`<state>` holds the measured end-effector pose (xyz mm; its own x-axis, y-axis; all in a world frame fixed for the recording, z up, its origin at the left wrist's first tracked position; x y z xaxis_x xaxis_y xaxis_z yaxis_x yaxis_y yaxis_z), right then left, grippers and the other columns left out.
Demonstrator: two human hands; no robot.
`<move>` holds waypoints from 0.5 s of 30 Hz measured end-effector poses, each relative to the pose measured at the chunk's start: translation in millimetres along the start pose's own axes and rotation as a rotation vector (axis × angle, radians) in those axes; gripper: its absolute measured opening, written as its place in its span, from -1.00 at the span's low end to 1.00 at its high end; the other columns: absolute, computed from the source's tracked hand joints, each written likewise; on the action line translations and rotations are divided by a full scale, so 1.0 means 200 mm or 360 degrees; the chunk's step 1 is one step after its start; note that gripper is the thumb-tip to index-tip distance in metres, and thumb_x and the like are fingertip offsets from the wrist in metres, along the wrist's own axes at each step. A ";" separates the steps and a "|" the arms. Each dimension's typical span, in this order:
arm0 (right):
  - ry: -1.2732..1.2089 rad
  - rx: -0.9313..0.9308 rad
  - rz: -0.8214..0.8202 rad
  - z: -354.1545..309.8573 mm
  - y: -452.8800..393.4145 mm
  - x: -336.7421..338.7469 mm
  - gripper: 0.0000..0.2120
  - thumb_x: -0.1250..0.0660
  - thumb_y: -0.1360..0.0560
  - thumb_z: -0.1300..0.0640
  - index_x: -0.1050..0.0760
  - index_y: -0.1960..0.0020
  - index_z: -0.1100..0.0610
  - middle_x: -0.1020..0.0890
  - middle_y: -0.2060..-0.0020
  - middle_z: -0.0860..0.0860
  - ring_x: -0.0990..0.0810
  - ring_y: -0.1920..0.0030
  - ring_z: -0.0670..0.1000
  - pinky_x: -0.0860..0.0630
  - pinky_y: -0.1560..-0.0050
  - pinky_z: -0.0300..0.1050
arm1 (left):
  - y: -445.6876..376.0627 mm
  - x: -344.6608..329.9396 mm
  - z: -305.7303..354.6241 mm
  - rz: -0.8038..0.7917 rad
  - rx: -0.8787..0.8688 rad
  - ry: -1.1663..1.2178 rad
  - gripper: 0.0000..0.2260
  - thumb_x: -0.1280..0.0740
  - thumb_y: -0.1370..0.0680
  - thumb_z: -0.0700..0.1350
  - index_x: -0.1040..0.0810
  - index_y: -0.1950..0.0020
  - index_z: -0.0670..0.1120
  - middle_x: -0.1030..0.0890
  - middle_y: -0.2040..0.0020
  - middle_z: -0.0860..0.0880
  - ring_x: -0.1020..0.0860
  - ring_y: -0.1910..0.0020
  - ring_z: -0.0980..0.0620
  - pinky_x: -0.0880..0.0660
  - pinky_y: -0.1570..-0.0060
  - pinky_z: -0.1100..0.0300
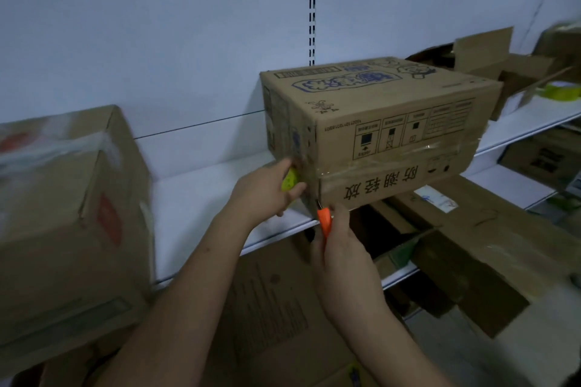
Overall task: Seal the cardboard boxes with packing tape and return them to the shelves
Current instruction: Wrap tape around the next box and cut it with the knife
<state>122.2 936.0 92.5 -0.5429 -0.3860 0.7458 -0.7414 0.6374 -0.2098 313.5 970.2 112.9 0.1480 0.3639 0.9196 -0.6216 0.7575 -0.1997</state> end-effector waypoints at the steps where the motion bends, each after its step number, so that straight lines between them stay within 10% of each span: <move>1: -0.0011 -0.0013 0.0007 -0.04 -0.01 -0.02 -0.64 -0.11 -0.66 0.09 -0.09 -0.41 0.03 -0.55 -0.13 0.04 -0.61 0.07 0.08 -0.51 0.18 -0.02 | 0.01 0.01 -0.01 0.0082 -0.0049 -0.0076 -0.67 -0.23 -0.59 0.23 -0.34 -0.32 0.20 -0.61 0.02 0.10 -0.64 0.30 0.14 -0.57 0.23 0.13; 5: 0.0156 -0.0070 0.0053 -0.15 -0.13 -0.06 -0.67 -0.11 -0.64 0.23 -0.19 -0.39 0.17 -0.49 -0.22 0.14 -0.59 -0.07 0.13 -0.34 0.14 -0.14 | 0.04 0.03 -0.07 0.0206 -0.0181 -0.0090 -0.60 -0.24 -0.58 0.21 -0.31 -0.39 0.18 -0.60 -0.20 0.02 -0.59 -0.10 -0.06 -0.54 0.04 0.05; 15: 0.0463 -0.0184 0.0046 -0.13 -0.16 -0.18 -0.58 -0.14 -0.63 0.30 -0.11 -0.44 0.19 -0.57 -0.08 0.12 -0.62 0.02 0.09 -0.35 0.23 -0.16 | 0.05 0.01 -0.08 0.0299 -0.0375 -0.0066 -0.81 -0.25 -0.59 0.07 -0.48 -0.17 0.08 -0.64 0.02 -0.01 -0.57 -0.03 -0.10 -0.41 0.20 0.11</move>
<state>175.7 946.4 87.7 -0.4152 -0.1705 0.8936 -0.6687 0.7233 -0.1726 320.4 987.5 107.8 0.0129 0.4907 0.8712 -0.4385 0.7858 -0.4361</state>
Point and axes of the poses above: each hand's wrist, its own y-axis away from the middle knuckle, its own x-axis out of the back of the hand, z = x × y, the point moved 1 cm from there along -y, towards the middle knuckle
